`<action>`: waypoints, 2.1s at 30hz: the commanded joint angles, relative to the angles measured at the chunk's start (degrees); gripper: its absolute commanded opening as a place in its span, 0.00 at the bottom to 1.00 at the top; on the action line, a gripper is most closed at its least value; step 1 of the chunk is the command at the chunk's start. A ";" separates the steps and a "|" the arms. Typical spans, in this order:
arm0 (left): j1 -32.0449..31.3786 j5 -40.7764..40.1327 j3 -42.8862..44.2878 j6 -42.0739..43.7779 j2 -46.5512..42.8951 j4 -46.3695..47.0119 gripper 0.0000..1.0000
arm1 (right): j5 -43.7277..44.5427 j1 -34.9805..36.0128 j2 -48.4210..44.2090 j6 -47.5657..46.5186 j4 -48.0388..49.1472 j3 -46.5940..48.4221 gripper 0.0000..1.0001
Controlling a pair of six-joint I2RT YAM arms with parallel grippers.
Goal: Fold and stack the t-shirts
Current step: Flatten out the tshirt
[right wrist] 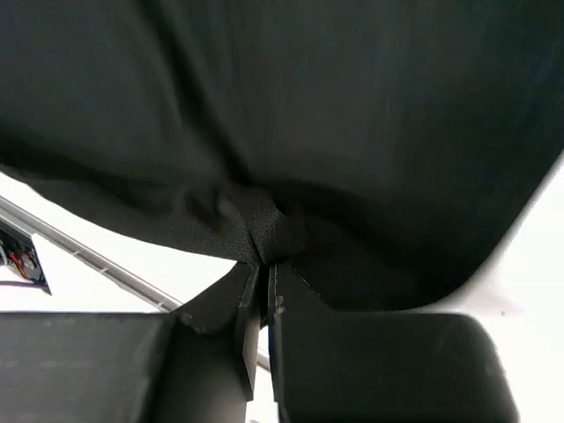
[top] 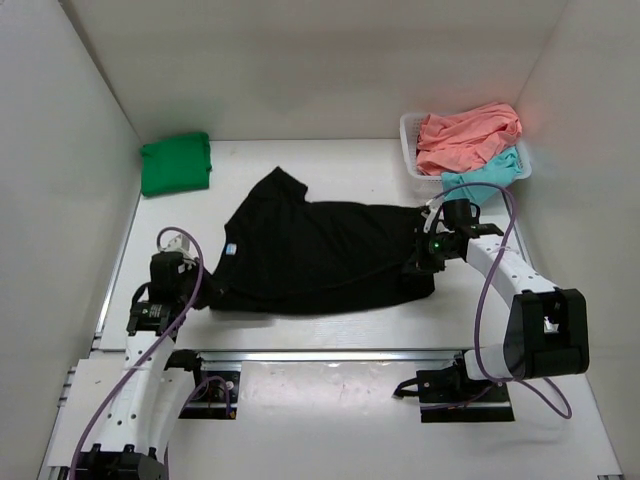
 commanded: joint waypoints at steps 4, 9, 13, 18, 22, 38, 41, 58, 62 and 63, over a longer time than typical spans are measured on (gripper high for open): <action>-0.37 2.88 -3.67 -2.98 -2.00 -0.99 0.00 | 2.71 -0.01 -0.49 1.62 -8.57 -1.35 0.00; -0.01 4.11 0.62 -0.34 6.25 3.05 0.00 | 1.67 1.05 -3.47 1.72 -15.78 -1.79 0.00; 2.44 4.38 4.40 0.97 14.06 7.18 0.00 | -0.34 1.23 -5.33 -0.65 -17.73 0.83 0.00; 2.36 -0.01 15.72 -2.17 25.13 16.31 0.00 | -0.74 1.66 8.86 -9.69 -16.49 18.62 0.01; 1.66 -4.67 33.98 2.36 36.99 23.42 0.00 | 11.73 6.40 22.76 -14.27 -12.91 42.08 0.00; 3.50 4.73 66.32 9.16 57.36 55.77 0.00 | -3.59 -3.42 35.36 -7.70 24.47 72.48 0.00; 3.24 3.42 46.85 8.28 50.77 62.00 0.00 | -7.39 -4.22 37.91 -8.74 18.84 67.93 0.00; -0.28 -3.80 -5.85 5.38 9.89 48.68 0.00 | 0.26 1.41 17.96 -2.33 17.77 16.77 0.00; -0.98 -3.01 -9.90 5.55 4.96 43.24 0.00 | 1.30 0.87 17.79 -2.41 13.58 14.03 0.00; -0.89 -2.66 -10.43 5.90 3.99 40.52 0.00 | 1.66 0.79 16.92 -2.85 12.60 13.07 0.01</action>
